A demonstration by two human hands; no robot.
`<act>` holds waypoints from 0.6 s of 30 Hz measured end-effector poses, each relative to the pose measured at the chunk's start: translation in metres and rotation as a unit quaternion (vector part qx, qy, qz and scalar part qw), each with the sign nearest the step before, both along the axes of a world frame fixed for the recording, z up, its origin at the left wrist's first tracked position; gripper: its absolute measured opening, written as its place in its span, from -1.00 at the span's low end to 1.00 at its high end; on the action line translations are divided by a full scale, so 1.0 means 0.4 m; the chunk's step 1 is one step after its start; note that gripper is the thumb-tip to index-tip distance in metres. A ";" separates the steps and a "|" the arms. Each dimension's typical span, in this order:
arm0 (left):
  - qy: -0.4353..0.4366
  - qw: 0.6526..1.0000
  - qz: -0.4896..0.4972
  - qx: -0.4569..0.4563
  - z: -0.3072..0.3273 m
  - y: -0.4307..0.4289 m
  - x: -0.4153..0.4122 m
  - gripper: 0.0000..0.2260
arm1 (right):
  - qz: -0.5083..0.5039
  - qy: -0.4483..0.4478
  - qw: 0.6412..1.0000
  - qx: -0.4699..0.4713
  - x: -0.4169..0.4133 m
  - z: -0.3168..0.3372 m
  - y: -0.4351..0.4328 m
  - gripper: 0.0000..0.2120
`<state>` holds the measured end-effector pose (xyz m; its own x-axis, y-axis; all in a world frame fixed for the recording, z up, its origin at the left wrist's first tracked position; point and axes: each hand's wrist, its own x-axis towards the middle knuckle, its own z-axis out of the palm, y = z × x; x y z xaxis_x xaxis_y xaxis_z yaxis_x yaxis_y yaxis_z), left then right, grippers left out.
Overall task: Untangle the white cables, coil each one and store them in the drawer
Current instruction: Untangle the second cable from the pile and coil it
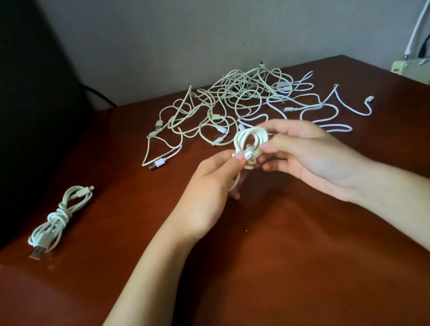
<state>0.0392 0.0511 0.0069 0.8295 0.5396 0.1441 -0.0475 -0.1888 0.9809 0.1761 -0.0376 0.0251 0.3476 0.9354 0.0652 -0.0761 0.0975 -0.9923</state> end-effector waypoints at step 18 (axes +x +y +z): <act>-0.033 0.992 -0.029 -0.118 0.015 -0.007 -0.011 -0.74 | 0.047 -0.154 0.979 0.121 0.006 -0.001 -0.008 -0.69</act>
